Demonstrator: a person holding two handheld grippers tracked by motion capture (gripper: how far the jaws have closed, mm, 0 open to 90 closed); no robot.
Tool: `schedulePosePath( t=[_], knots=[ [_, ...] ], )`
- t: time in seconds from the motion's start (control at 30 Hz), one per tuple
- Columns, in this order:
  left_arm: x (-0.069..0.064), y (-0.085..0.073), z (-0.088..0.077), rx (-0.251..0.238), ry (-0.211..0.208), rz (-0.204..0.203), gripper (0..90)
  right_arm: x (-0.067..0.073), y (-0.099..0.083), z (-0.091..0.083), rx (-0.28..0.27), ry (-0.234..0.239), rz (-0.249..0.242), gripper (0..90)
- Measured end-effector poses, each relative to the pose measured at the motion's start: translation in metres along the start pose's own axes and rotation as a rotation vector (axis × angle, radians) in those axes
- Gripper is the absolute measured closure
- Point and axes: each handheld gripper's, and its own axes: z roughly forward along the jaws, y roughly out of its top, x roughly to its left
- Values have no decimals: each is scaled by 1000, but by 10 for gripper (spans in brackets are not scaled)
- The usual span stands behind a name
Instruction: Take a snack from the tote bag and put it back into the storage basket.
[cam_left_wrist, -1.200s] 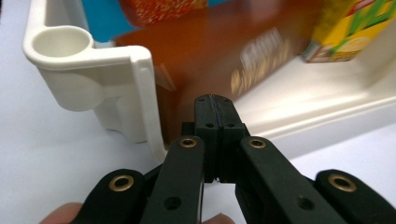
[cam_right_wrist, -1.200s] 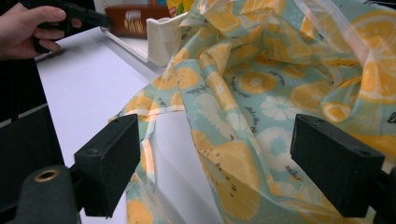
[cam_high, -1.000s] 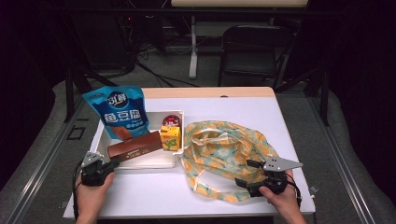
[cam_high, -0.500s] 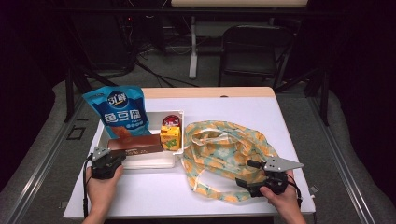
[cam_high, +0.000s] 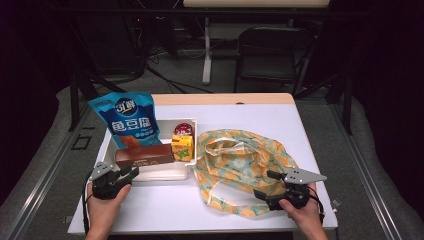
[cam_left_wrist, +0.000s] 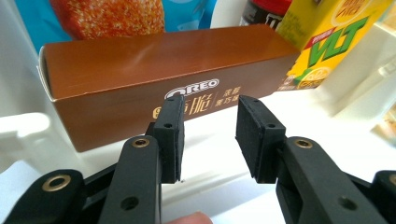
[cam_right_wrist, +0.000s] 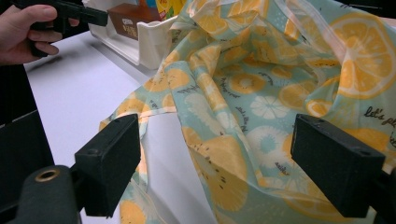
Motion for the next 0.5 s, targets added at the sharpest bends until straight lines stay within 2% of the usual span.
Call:
schedulePosePath(
  t=[0.1,0.13,0.2,0.27,0.37,0.5],
  knots=[
    [2,0,-1,7,16,-4,717,0,0,0,-5,-3,1,162],
    [2,-1,-1,11,9,-11,748,0,0,0,-5,-5,1,162],
    [2,-1,-2,1,-13,-15,744,0,0,0,-5,-9,1,160],
    [0,1,-6,-22,-44,-3,675,0,0,-2,-6,-15,5,160],
    [-1,5,-12,-27,-94,10,475,-2,-1,-5,-11,-30,11,159],
    [-7,7,-18,-36,-131,56,275,-6,-3,-13,-24,-58,25,157]
  ],
)
